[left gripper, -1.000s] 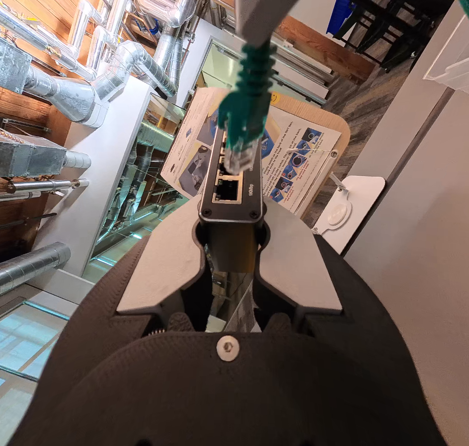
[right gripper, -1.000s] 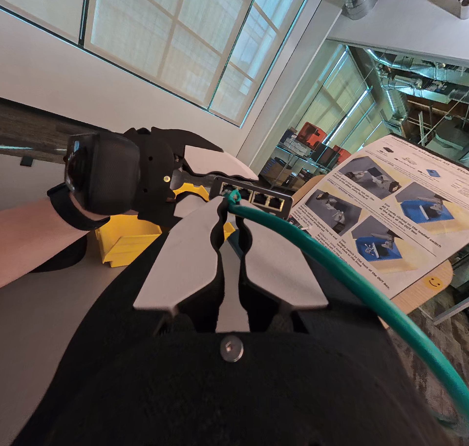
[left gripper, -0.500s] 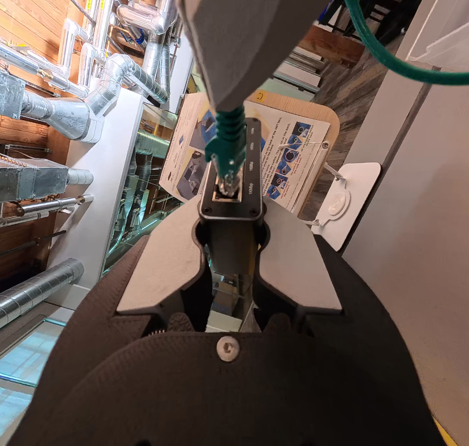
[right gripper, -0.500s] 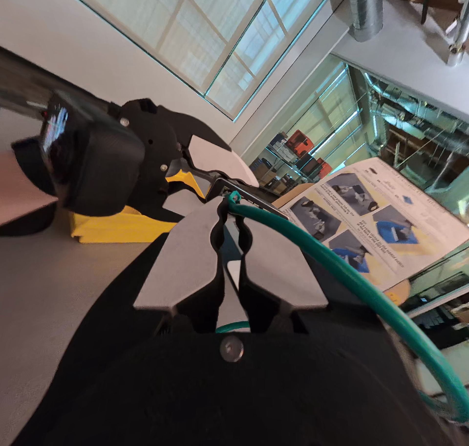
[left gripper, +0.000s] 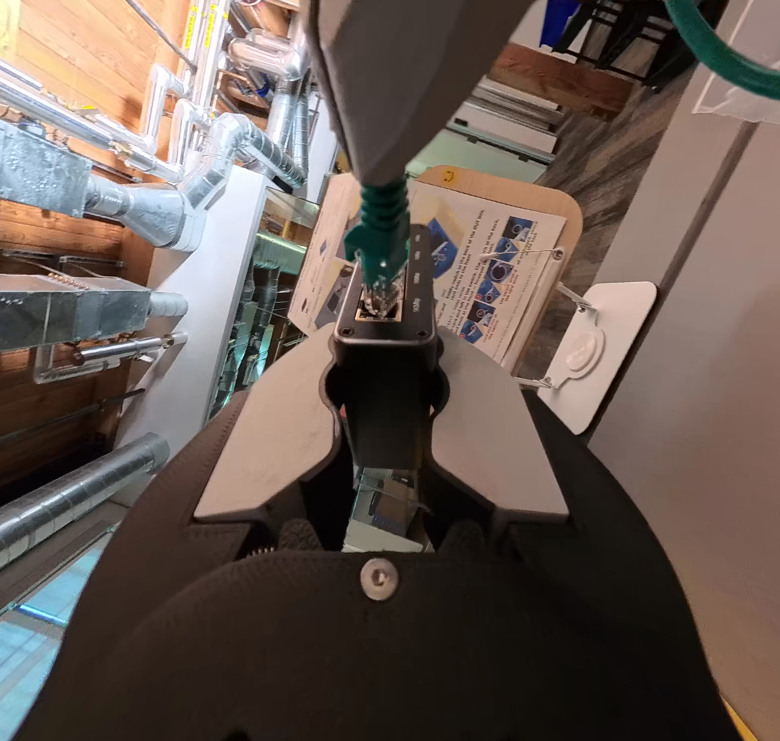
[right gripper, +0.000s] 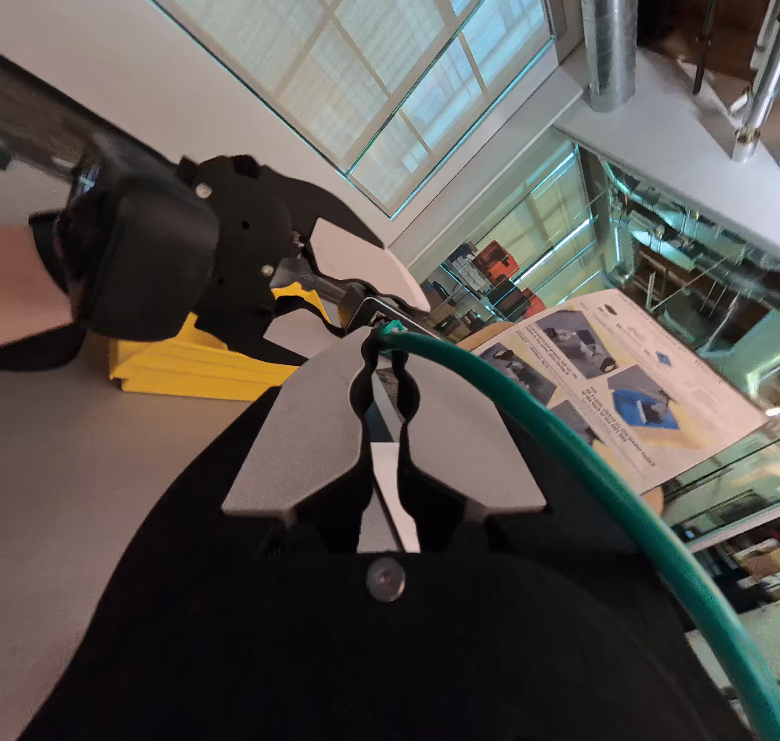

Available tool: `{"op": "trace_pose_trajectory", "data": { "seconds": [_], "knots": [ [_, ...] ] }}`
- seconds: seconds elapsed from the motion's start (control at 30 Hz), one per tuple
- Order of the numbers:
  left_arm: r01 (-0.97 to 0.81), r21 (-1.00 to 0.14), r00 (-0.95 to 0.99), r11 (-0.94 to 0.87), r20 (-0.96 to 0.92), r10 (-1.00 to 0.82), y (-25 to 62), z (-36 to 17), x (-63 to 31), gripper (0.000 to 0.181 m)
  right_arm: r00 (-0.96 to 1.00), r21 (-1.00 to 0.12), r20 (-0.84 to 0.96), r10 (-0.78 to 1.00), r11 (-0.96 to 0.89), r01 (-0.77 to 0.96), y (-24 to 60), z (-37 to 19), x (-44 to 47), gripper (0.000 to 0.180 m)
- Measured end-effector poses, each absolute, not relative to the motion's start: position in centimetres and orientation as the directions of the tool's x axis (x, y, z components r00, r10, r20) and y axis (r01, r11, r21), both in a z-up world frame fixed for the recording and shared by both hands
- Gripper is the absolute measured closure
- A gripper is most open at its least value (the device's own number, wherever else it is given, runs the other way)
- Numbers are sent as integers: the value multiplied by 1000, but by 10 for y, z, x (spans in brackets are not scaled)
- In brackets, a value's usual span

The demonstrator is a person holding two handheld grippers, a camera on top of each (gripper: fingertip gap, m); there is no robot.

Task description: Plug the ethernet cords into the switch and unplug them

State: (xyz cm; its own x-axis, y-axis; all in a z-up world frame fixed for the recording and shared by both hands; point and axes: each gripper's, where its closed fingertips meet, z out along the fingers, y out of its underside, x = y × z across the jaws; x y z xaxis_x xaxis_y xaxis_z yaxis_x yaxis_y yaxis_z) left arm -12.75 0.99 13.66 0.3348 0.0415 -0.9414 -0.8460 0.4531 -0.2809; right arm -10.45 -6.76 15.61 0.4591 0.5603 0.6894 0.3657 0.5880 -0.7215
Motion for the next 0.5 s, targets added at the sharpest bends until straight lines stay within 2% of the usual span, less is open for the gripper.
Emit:
{"op": "trace_pose_trajectory", "data": {
  "seconds": [0.03, 0.13, 0.23, 0.4, 0.5],
  "knots": [
    [-845, -287, 346, 451, -937, 52, 9, 139, -128, 145, 480, -749, 658, 580, 568, 342, -67, 159, -104, 174],
    [-840, -307, 370, 448, -927, 57, 9, 141, -127, 145, 498, -791, 607, 619, 529, 306, -67, 161, -103, 174],
    [-822, -305, 355, 481, -935, 12, 7, 135, -121, 145, 461, -703, 706, 537, 609, 368, -69, 158, -101, 174],
    [-771, -250, 237, 586, -966, -100, -5, 115, -108, 145, 262, -510, 860, 438, 737, 443, -86, 139, -101, 174],
    [-728, -264, 223, 632, -964, -147, -16, 113, -101, 145, 228, -513, 858, 460, 765, 390, -96, 138, -97, 174]
  ]
}}
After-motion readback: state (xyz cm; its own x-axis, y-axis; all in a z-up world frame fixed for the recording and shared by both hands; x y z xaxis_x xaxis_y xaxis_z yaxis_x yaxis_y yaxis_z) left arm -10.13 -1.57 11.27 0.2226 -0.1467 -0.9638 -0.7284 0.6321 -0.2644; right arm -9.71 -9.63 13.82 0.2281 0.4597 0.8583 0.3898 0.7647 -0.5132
